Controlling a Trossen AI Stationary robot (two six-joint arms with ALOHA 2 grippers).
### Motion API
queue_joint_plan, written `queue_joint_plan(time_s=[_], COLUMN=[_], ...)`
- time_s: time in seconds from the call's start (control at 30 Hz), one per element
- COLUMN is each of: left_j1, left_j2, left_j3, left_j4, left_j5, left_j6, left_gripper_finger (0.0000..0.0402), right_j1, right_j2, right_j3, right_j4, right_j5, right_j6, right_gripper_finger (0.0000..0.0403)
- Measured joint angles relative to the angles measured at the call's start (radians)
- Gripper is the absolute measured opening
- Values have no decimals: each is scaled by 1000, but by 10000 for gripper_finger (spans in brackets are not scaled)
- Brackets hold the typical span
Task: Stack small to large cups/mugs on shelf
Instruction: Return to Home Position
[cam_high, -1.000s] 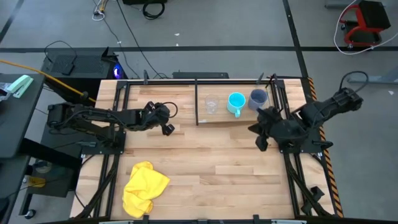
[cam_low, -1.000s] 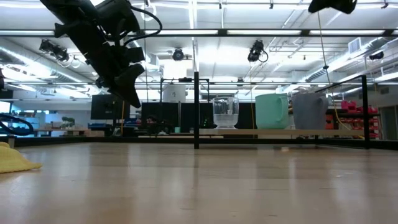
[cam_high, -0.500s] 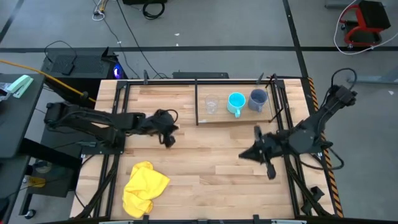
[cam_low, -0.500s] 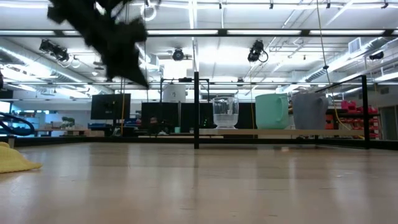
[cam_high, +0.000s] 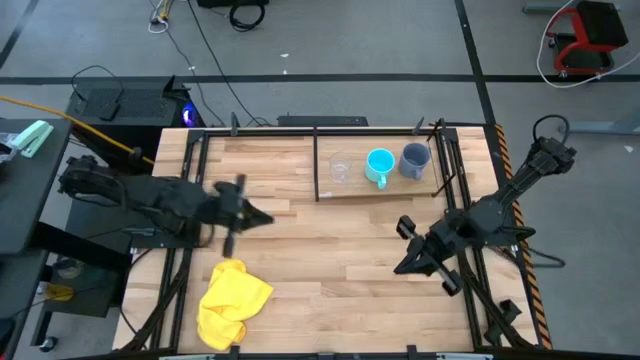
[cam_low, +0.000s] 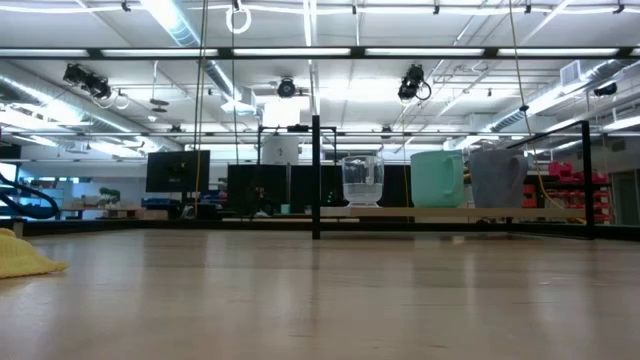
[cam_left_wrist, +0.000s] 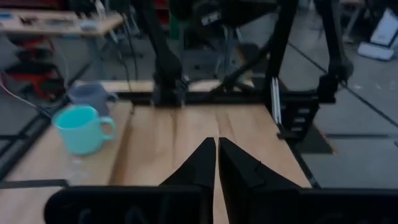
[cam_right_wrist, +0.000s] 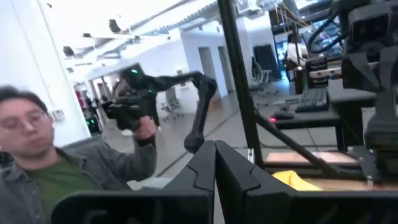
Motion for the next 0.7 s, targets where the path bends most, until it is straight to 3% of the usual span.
queue_joint_plan(time_s=[0.23, 0.4, 0.7], left_j1=[37, 36, 37], left_j2=[-276, -450, -735], left_j3=[8, -52, -264], left_j4=[-119, -187, -143], left_j5=[-25, -22, -86], left_j6=[0, -12, -17], left_gripper_finger=[34, 26, 25], right_j1=[-81, -137, -228], right_j2=[-195, -350, -482], right_j3=[0, 3, 0], right_j4=[-26, -154, -276], right_j5=[-190, -195, -196], right_j6=[-41, -103, -12], right_gripper_finger=[16, 16, 16])
